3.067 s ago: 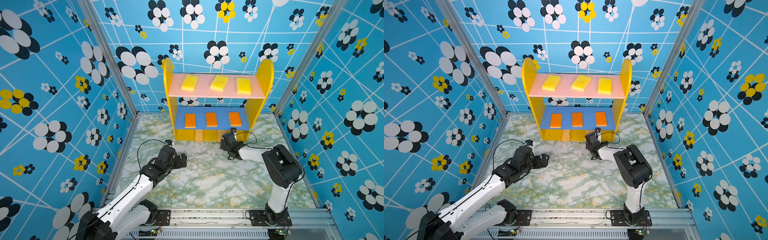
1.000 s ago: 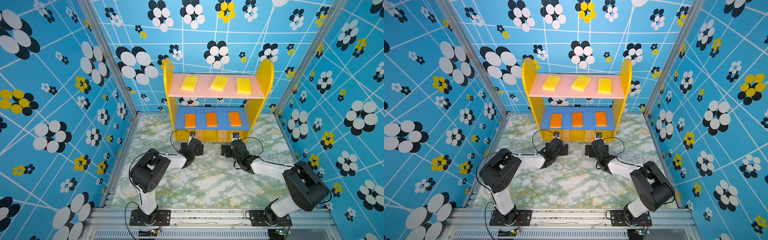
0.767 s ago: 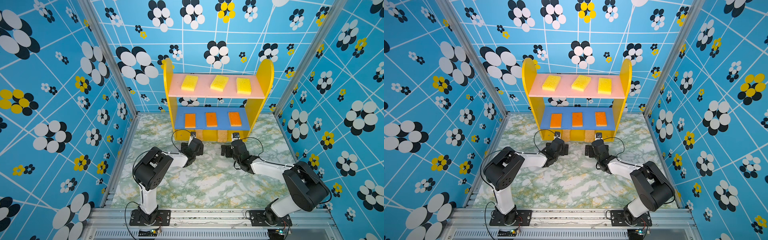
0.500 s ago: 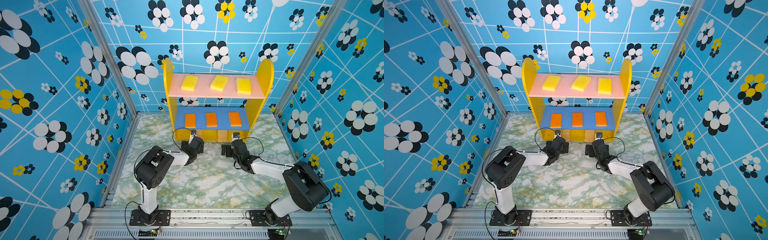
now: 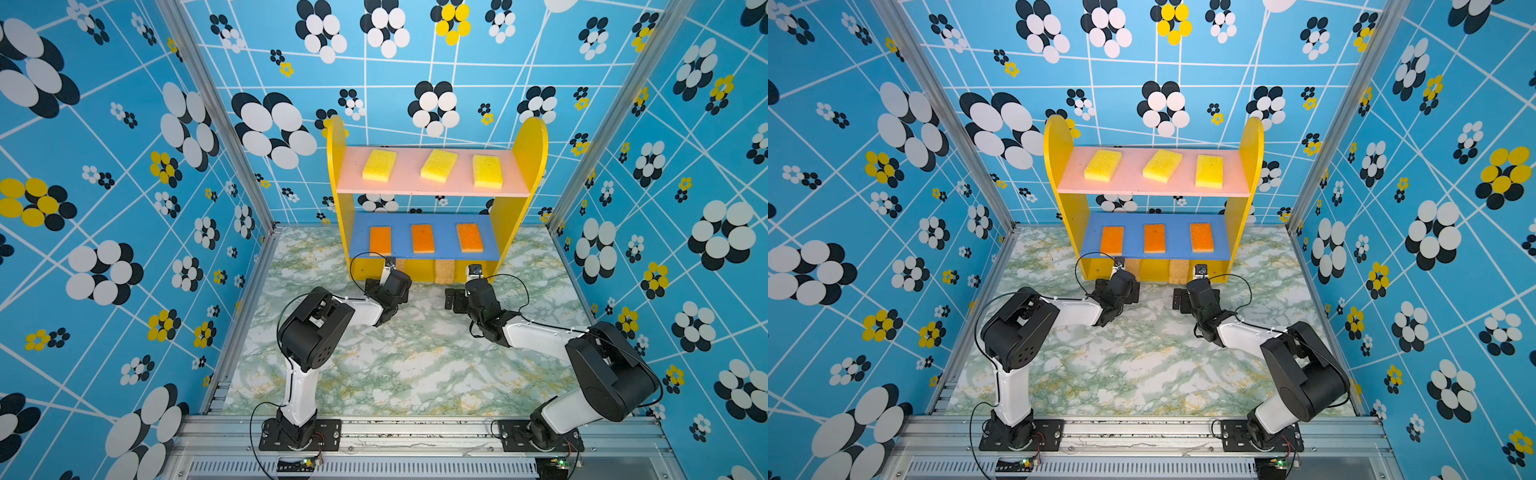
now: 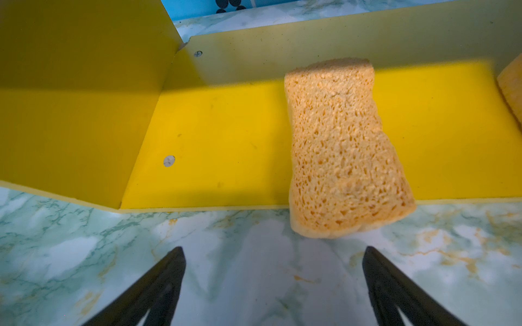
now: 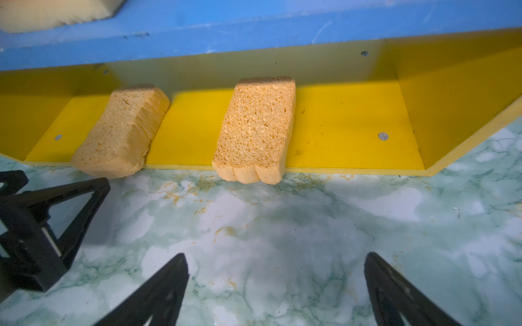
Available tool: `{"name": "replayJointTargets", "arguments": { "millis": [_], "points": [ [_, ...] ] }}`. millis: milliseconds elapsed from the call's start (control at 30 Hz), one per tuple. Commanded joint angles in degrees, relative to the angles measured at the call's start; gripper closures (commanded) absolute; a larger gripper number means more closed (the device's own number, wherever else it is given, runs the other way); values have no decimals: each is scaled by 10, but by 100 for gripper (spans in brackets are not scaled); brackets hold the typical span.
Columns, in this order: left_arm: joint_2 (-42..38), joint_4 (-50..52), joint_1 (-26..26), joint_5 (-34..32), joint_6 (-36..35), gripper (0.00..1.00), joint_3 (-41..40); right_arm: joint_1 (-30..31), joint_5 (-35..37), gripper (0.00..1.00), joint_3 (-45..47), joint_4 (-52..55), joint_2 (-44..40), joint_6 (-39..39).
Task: Arrange cleaning sponges on a shelf
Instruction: Move the cleaning sponge to the shelf.
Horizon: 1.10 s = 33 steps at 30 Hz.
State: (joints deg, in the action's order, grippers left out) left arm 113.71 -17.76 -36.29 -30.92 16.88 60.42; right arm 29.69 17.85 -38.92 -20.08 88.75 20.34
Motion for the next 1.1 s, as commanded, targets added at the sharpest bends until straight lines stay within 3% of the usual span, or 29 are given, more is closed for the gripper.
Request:
{"name": "replayJointTargets", "arguments": {
  "millis": [0, 567, 1067],
  "points": [
    [15, 17, 0, -18, 0, 1, 22, -5, 2, 1, 6, -11, 3, 4],
    [38, 106, 7, -44, 35, 1, 78, -8, -2, 1, 10, -13, 3, 7],
    [37, 130, 19, -22, 49, 1, 91, -8, -4, 1, 15, -18, 5, 8]
  ]
}}
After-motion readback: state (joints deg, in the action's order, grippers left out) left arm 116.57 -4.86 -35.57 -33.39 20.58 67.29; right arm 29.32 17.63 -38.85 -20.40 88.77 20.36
